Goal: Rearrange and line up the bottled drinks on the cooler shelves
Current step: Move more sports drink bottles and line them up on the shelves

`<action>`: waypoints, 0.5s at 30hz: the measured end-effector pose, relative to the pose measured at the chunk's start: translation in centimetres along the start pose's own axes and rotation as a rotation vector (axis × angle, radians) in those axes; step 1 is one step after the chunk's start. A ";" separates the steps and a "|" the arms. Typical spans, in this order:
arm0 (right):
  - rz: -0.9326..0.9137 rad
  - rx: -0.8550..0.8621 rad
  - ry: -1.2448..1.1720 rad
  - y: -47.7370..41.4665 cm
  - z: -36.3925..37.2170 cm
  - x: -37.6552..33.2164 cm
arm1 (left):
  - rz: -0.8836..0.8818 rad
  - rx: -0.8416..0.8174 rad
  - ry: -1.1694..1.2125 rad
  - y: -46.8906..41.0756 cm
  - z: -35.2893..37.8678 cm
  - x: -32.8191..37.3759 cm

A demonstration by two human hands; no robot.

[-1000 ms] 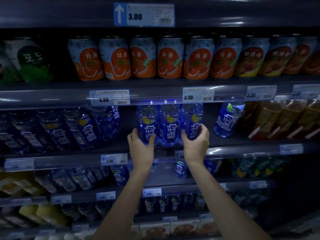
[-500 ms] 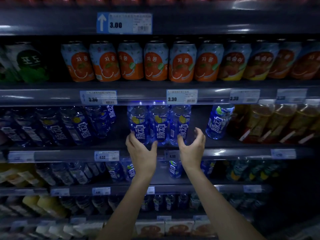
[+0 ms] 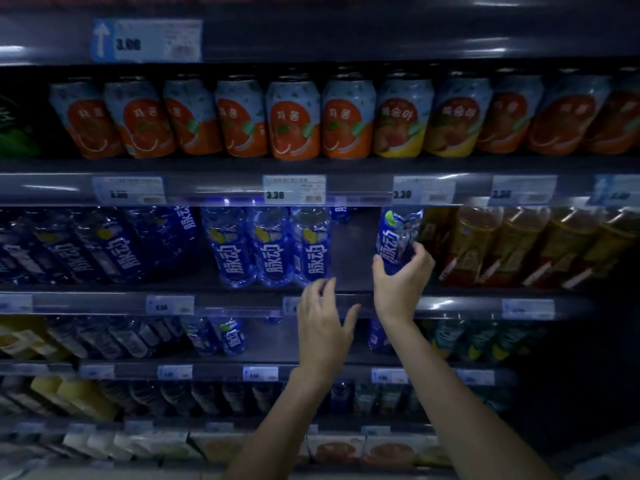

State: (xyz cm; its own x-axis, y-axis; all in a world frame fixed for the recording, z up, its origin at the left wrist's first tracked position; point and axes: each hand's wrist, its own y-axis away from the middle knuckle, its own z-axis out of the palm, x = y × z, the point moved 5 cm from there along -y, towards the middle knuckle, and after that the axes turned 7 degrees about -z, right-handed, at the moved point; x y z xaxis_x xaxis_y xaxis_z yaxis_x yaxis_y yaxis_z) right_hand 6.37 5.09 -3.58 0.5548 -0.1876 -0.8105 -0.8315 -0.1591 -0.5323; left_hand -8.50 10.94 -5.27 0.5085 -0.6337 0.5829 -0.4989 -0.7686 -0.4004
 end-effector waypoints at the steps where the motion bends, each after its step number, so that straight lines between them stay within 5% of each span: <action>1: 0.009 -0.009 -0.010 -0.5 0.0 0.2 | 0.040 -0.024 -0.033 0.0 0.6 0.7; 15: 0.053 -0.030 -0.078 -2.7 1.0 1.7 | 0.117 -0.084 -0.257 -1.5 3.1 1.4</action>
State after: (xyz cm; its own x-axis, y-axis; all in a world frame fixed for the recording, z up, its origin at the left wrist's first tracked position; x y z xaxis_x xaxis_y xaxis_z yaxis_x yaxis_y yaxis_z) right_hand 9.47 6.19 -3.75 0.5052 -0.1206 -0.8545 -0.8577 -0.1799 -0.4817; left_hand -4.89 10.91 -6.03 0.6000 -0.7273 0.3334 -0.6157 -0.6858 -0.3880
